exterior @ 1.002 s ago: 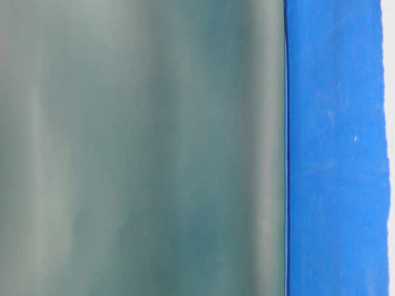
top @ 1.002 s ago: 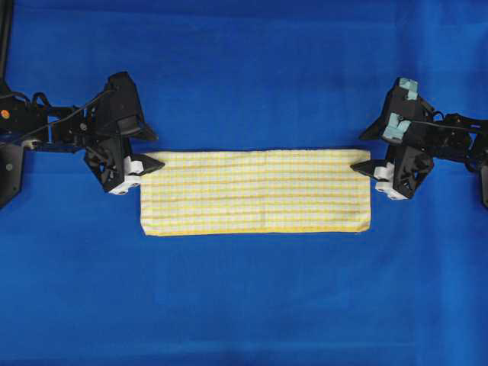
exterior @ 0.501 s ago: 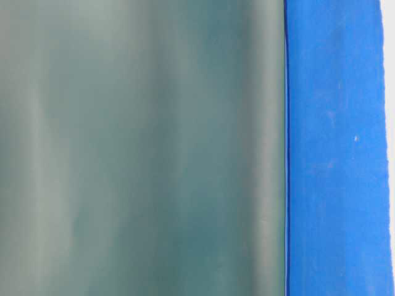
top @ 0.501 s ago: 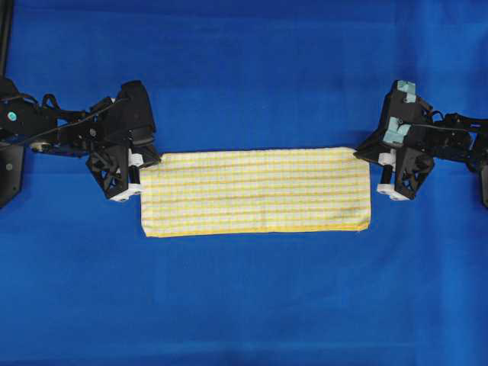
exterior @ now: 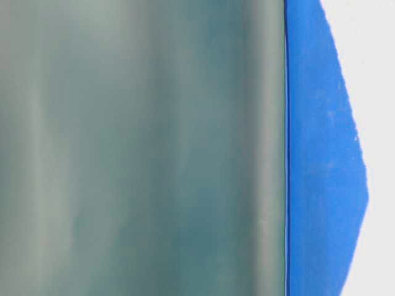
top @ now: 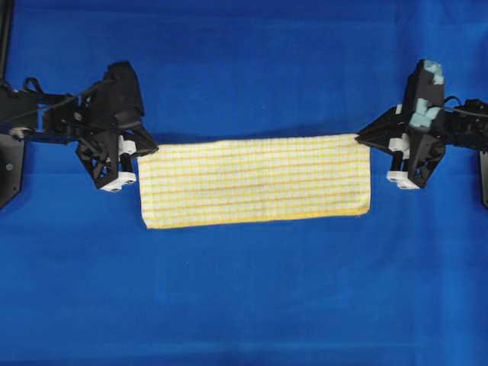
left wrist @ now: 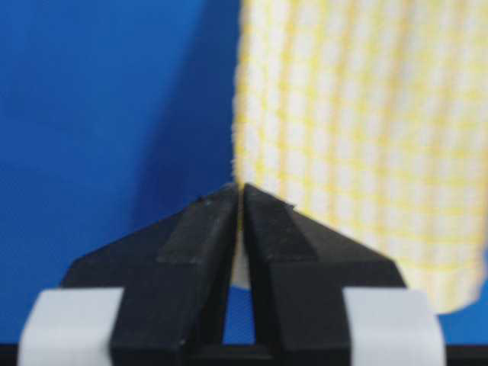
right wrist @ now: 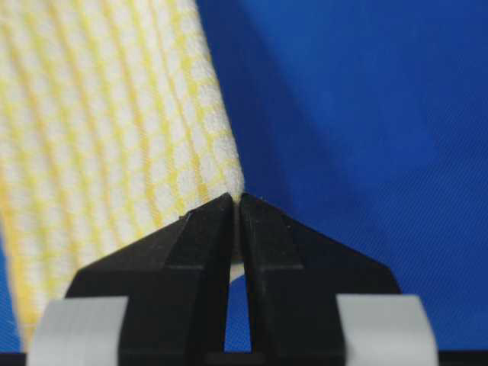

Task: Fold the yellow towel.
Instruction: 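Lift the strip and swing it vertical, right gripper moving to the top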

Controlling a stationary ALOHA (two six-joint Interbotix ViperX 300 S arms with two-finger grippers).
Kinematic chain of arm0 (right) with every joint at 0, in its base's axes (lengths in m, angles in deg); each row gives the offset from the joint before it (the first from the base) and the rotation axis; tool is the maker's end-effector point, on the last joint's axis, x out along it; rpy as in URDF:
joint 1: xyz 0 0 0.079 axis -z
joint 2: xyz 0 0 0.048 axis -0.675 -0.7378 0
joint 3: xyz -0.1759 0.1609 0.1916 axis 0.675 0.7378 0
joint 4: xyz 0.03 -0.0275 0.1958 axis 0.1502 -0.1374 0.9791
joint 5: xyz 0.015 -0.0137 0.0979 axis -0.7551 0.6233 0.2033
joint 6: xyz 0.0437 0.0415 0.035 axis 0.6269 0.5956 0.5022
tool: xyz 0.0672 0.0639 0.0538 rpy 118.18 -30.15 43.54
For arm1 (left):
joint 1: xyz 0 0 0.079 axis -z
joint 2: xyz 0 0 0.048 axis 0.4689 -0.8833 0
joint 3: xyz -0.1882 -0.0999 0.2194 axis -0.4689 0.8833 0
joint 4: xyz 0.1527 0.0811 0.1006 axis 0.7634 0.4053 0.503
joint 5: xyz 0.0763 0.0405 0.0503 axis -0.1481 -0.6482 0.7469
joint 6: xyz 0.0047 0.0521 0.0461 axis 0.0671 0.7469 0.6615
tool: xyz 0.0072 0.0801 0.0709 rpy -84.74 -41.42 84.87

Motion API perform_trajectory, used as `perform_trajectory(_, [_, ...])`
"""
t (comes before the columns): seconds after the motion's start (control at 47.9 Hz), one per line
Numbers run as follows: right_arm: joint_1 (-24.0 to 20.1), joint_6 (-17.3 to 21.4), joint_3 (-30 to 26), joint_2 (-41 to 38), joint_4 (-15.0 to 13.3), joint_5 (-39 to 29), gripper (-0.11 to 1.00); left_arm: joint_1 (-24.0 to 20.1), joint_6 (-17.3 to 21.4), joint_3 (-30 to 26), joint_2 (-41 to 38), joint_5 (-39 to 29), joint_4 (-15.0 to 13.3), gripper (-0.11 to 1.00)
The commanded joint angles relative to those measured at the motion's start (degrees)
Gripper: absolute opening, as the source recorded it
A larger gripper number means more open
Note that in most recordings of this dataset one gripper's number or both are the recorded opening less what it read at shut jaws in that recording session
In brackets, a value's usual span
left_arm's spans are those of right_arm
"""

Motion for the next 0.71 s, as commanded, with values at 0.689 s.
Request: perform_trajectory(0.689, [11.5,-3.3,-8.4,1.2,-0.3,-1.1,0.03,9.8,-2.7,-0.7,12.1,8.1,-0.3,0.02])
